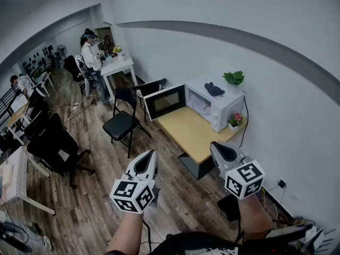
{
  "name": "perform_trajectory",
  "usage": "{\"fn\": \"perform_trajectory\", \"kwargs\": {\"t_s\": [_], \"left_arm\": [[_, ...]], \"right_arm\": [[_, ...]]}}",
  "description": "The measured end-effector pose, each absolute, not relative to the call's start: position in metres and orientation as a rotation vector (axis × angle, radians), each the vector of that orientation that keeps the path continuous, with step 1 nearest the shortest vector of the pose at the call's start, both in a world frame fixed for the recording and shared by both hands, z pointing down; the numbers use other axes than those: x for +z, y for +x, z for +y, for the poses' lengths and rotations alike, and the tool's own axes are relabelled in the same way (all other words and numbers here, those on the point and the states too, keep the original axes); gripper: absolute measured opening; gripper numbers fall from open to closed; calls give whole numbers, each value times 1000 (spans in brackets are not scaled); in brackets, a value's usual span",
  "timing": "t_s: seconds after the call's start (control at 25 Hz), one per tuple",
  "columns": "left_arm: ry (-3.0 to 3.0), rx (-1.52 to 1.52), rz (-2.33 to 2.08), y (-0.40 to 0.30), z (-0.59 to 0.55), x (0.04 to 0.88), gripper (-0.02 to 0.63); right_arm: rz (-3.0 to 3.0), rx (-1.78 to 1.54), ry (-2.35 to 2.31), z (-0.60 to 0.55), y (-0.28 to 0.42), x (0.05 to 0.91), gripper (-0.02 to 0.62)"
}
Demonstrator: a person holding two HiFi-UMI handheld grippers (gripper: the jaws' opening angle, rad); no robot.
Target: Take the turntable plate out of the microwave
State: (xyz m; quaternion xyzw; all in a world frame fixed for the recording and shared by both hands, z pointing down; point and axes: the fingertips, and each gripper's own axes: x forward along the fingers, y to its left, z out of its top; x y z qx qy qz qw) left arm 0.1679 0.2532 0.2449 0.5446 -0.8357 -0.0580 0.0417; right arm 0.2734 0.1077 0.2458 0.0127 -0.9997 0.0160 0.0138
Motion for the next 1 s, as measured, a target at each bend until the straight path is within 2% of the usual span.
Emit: {"fn": "perform_trajectory", "kwargs": {"t_s": [0.52,1.0], "left_arm": [[1707,-163,-2552,176,266,244,2],[1674,-194,-2564,143,303,247,2]], "right_arm": [[-3120,65,49,124,277,245,3],[-3116,78,51,155,249,247,4]]}}
